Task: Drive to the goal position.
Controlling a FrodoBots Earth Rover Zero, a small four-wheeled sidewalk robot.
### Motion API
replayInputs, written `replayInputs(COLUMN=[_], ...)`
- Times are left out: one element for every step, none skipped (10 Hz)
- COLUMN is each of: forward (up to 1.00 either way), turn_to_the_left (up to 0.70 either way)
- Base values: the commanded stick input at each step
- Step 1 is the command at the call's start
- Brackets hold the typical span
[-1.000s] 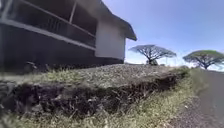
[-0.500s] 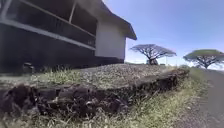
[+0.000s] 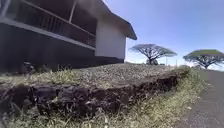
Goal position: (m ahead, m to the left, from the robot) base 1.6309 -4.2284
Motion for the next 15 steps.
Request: replayInputs(forward=[-0.98, -0.98, -0.98, -0.98, -0.98, -0.98, -0.98, -0.97, -0.94, -0.81, -0.54, 0.02, 0.01, 0.0, 0.0], turn_to_the_left=[0.39, 0.39, 0.39, 0.39, 0.39, 0.39, 0.39, 0.39, 0.37, 0.34, 0.27, 0.02, 0.0, 0.0, 0.0])
